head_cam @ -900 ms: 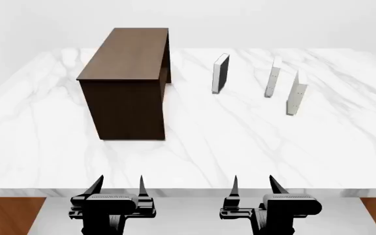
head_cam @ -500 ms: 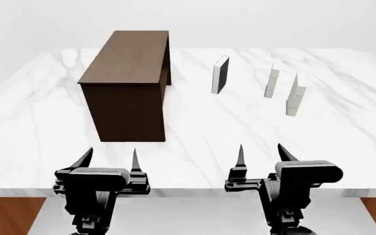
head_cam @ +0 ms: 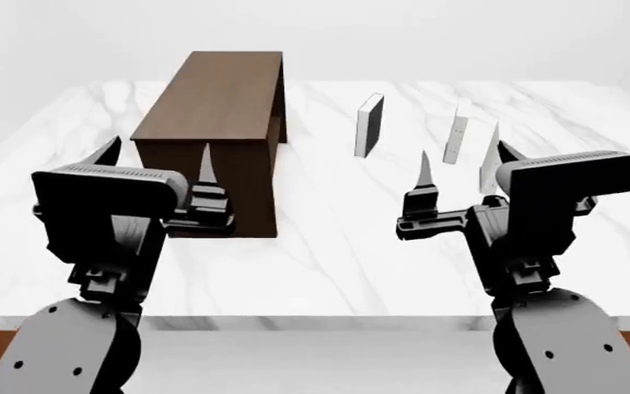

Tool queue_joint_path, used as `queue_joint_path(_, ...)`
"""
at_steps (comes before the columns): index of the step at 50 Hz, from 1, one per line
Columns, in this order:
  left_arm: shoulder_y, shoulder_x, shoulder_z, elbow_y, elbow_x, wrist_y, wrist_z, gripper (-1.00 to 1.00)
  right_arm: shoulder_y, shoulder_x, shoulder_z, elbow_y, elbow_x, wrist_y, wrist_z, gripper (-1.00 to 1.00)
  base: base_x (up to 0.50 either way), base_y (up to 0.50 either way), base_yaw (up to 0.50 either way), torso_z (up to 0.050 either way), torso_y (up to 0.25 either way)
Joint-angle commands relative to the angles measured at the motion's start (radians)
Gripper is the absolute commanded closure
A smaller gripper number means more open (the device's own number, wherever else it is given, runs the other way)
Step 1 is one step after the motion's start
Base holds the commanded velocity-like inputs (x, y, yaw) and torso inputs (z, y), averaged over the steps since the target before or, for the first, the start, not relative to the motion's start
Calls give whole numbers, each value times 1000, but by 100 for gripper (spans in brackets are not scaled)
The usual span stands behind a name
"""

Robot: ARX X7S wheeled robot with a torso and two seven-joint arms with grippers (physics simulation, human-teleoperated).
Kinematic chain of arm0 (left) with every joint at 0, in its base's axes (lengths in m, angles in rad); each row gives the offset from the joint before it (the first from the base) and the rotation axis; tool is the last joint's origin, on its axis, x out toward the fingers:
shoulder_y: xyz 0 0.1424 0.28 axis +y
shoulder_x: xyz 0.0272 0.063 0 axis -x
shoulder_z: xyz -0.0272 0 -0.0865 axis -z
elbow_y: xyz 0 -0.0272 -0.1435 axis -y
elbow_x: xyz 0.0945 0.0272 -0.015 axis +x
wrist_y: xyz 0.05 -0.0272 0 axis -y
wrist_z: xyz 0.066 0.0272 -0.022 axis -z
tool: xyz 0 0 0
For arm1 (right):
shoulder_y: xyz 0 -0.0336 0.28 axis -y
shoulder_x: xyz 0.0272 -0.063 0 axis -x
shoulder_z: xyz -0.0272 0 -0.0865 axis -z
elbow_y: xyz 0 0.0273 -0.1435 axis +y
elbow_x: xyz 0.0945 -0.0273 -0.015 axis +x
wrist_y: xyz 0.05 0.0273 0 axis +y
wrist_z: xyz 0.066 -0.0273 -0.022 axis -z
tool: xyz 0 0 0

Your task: Pick up the book on the right and place it under the cabinet shelf.

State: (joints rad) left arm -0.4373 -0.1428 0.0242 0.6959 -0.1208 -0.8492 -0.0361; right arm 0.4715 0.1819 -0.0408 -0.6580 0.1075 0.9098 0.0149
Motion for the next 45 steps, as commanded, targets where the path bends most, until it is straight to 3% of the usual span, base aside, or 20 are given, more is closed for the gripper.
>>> queue_joint_path(1, -167, -14, -2, 27, -26, -149, -2, -100, 161, 23, 11, -39, 16, 132, -4, -100, 0, 0, 0, 0, 0)
queue_joint_path(11, -265, -12, 1, 22, -40, -207, -10, -100, 259, 26, 22, -41, 30, 185, -3, -100, 0, 0, 0, 0, 0)
queue_joint_path(27, -311, -16, -10, 3, -55, -211, -18, -100, 342, 32, 52, -37, 44, 223, 2, -100, 62, -12, 0, 0, 0)
queue_joint_path(45, -324, -21, -10, 11, -70, -217, -26, -100, 370, 41, 50, -64, 56, 263, 9, -100, 186, -223, 0, 0, 0)
